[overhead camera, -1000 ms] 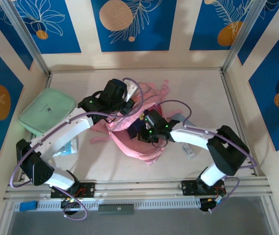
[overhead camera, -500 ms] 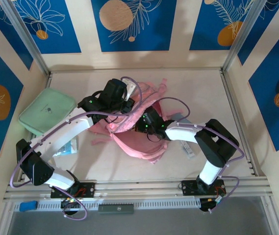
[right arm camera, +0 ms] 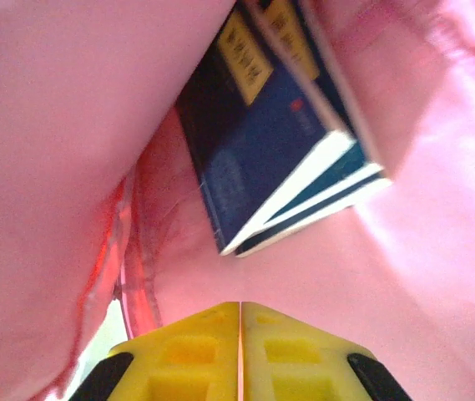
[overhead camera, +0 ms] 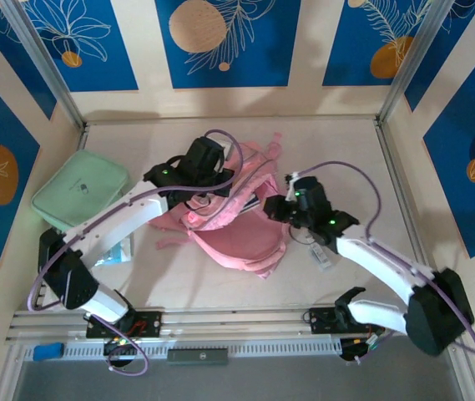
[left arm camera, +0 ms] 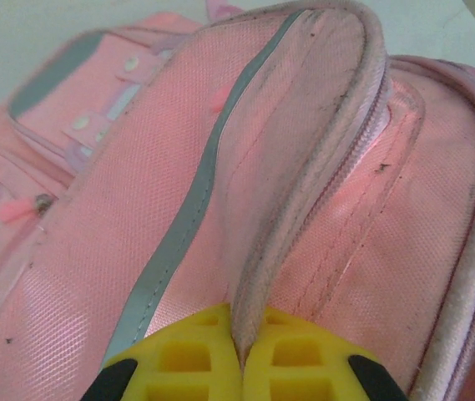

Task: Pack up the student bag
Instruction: Close the student bag at the center of the table, then rotate the student bag at the center of the table.

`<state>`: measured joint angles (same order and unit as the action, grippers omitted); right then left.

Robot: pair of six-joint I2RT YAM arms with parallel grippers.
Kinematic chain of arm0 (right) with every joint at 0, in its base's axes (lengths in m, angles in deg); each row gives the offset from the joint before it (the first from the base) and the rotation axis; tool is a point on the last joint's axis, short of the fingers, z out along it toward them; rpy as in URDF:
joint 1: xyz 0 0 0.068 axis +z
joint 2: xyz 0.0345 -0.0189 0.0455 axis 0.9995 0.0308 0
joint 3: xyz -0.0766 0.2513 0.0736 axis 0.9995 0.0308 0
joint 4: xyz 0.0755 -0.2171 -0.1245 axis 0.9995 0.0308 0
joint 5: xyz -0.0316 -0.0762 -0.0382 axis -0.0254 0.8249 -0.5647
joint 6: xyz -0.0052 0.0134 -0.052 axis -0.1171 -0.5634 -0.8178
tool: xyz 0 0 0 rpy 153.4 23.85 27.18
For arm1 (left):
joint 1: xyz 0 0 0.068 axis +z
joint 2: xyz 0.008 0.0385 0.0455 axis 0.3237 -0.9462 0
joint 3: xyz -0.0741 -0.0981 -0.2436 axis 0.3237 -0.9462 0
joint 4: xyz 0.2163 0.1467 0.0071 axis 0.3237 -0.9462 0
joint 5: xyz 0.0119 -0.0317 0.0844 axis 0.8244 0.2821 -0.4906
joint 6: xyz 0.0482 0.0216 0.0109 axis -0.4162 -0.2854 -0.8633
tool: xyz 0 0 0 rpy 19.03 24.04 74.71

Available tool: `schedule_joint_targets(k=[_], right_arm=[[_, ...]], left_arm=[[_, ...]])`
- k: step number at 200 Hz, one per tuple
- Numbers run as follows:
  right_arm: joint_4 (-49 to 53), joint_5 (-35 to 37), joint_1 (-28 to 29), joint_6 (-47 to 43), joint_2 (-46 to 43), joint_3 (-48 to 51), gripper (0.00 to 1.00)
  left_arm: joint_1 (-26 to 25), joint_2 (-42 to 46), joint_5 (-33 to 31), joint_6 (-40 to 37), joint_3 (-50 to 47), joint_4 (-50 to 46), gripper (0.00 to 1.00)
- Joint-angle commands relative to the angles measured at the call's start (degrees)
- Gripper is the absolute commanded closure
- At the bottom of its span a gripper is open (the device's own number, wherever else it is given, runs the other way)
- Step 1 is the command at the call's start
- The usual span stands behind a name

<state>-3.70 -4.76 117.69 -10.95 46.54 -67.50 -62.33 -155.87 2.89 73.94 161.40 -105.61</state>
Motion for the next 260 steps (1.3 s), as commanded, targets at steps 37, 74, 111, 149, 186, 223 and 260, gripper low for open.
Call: schedule_joint_targets(k=[37,74,111,149,186,223,260], right_arm=[[24.7,-12.6,-19.0,-4.4,-2.1,-7.5,0.92],[27.9,-17.2,-19.2,-7.5,-0.7,-11.1,0.91],[30.2,-18.7,-12.9,-6.1,1.1,-10.3,0.90],[31.1,-11.8,-0.4,-0.1,3.0,-8.8,0.89],[28.2,-10.5,3.5,2.6,6.6,-6.7,0.89],[27.8,-9.3,3.7,1.7,9.5,-7.2,0.89],[27.2,-8.6,3.6,2.1,10.0,-6.4,0.89]], left_arm=[[-3.2,-10.6,0.7,16.5,3.1,4.8,1.00],[-3.2,-5.7,6.7,15.9,0.2,8.2,0.46],[0.9,8.7,3.7,19.3,-15.9,9.1,0.38],[12.0,17.0,8.2,26.5,-31.7,11.5,0.37],[19.3,16.2,12.1,31.5,-41.4,21.0,0.39],[20.7,11.8,11.0,37.6,-45.5,28.0,0.39],[20.9,6.3,12.9,44.7,-48.8,39.3,0.46]])
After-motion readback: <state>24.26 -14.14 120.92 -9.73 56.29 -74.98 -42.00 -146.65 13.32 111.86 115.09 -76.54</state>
